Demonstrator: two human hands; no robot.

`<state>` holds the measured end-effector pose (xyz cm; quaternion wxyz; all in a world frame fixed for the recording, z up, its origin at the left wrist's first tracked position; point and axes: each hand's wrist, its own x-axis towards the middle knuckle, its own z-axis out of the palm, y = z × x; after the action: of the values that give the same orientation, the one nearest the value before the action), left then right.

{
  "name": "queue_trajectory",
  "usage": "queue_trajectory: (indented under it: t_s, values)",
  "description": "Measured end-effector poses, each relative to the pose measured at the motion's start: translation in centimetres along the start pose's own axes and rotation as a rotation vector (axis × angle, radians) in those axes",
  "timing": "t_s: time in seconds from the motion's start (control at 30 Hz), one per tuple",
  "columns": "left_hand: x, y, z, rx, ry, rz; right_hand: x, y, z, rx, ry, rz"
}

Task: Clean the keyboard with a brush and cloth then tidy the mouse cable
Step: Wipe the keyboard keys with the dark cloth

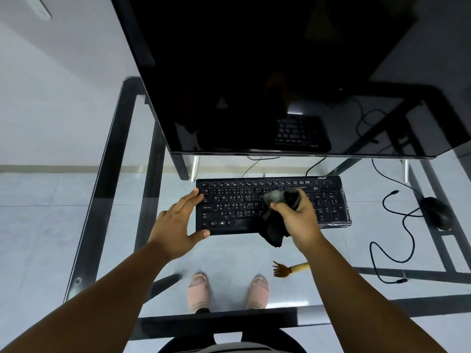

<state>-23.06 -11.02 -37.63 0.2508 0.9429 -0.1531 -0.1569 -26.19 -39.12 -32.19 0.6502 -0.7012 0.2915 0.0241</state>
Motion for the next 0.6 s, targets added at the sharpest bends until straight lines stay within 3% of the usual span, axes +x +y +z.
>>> queue_trajectory:
  t_s: [0.33, 0.4, 0.5, 0.6]
  values:
    - [-0.1, -0.1, 0.2, -0.004, -0.009, -0.006, 0.4, -1.0, 0.6, 0.281, -0.045, 0.120]
    - [-0.1, -0.2, 0.2, -0.009, -0.010, -0.004, 0.6, -0.8, 0.5, 0.128, 0.011, 0.035]
    - [-0.2, -0.2, 0.3, -0.014, -0.009, -0.002, 0.7, -0.1, 0.2, -0.289, 0.107, -0.221]
    - [-0.3, -0.1, 0.4, -0.017, -0.007, 0.000, 0.5, 1.4, 0.9, -0.669, -0.001, -0.386]
